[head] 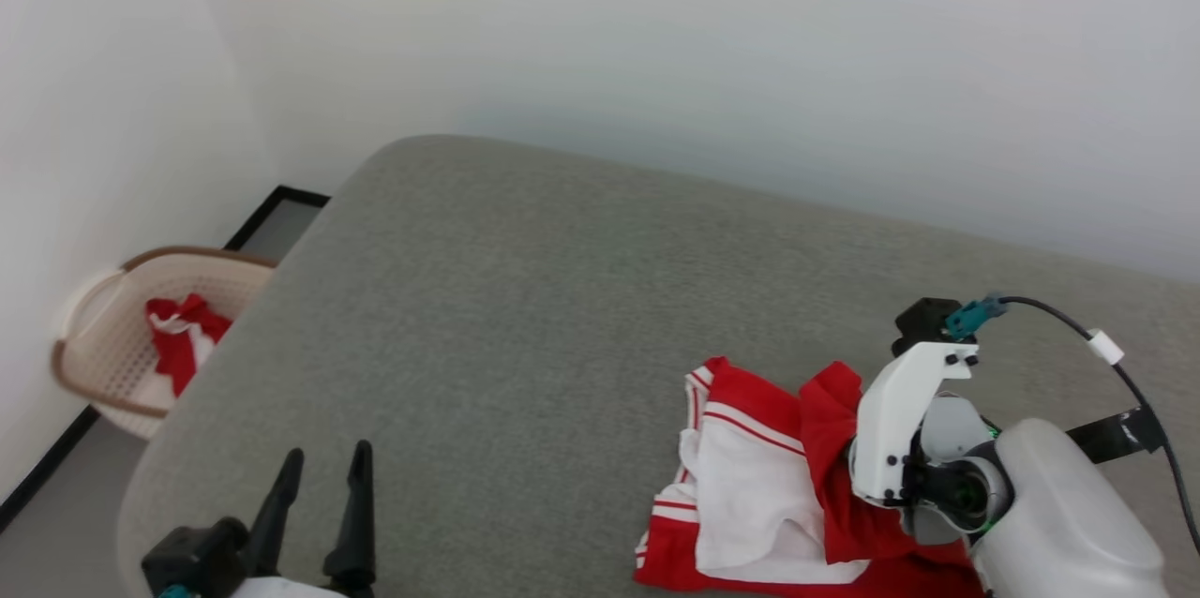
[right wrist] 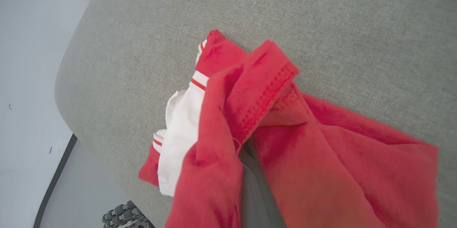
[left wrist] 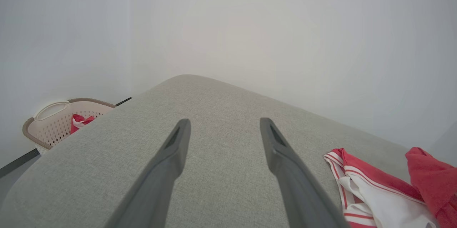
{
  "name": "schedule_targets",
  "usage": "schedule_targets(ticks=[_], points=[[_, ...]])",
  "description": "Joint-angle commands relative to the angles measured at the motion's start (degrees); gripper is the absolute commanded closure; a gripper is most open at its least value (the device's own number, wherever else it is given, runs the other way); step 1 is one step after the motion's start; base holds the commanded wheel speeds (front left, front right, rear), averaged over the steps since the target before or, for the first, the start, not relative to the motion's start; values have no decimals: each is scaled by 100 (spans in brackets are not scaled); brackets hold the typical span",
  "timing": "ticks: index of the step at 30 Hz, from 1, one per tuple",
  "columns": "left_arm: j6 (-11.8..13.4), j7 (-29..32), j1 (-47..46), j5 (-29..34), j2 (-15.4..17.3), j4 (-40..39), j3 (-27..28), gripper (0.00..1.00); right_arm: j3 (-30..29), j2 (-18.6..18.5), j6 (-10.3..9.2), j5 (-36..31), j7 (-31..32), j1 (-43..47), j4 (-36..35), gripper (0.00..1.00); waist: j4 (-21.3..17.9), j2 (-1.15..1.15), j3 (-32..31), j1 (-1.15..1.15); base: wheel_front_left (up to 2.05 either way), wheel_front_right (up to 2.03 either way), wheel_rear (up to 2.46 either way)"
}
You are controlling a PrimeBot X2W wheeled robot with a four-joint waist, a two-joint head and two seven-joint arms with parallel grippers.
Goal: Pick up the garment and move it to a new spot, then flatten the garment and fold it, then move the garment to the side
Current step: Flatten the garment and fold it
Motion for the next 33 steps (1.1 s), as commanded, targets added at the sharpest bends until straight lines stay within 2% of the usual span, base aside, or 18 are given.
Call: schedule_targets(ticks=[1,5,6,7,8,9,10,11,22,33], points=[[-37,3,-77,23,-19,29,-17,0,0,50,-5,-72,-73,-65,69,100,175,0,37,0,0,0,0],[-71,-13,-155,2,-47,141,-72,0,32,209,-5,-292,-273,-198,396,100,300,0,52,0,0,0,0],[-80,-20,-168,-5,-54,162,-79,0,40,242,-5,-328,-314,-229,464,79,316,0,53,0,0,0,0],[-86,-26,-180,-7,-58,186,-85,0,79,277,-5,-350,-328,-253,514,65,330,0,54,0,0,0,0],[-81,-24,-181,-10,-58,203,-85,0,95,304,-5,-353,-336,-279,565,55,334,0,54,0,0,0,0],[-83,-32,-175,-19,-60,221,-81,0,105,321,-5,-346,-342,-308,599,50,332,0,56,0,0,0,0],[-83,-41,-175,-25,-65,235,-75,0,129,337,-5,-344,-355,-346,619,11,326,0,56,0,0,0,0],[-83,-48,-172,-38,-68,243,-65,0,165,357,-5,-332,-351,-383,623,0,315,0,55,0,0,0,0],[-81,-107,-134,-64,-42,299,35,0,478,428,-5,5,-255,-447,207,0,-112,0,14,0,0,0,0],[-123,-120,-98,-83,48,305,123,0,516,26,-5,307,-445,-35,-770,0,-660,0,-36,0,0,0,0]])
